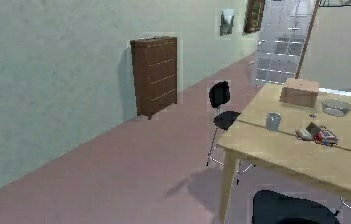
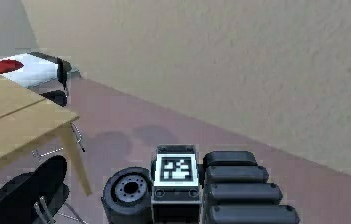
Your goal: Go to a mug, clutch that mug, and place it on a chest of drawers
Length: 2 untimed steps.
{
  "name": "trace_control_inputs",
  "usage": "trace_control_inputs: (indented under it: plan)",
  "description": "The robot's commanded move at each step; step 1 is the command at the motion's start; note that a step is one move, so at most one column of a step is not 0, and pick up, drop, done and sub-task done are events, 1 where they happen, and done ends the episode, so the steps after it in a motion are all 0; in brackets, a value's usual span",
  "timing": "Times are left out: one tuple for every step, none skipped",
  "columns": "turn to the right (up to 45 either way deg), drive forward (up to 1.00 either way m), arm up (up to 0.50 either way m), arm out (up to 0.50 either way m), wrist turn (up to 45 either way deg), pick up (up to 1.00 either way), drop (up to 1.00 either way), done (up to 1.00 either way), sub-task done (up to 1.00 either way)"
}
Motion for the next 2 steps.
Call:
trace_control_inputs:
  plan:
    - [-6.0,0.00,0.00,0.00,0.0,0.00,0.00,0.00,0.00]
    - [0.0,1.00,0.00,0.00,0.0,0.00,0.00,0.00,0.00]
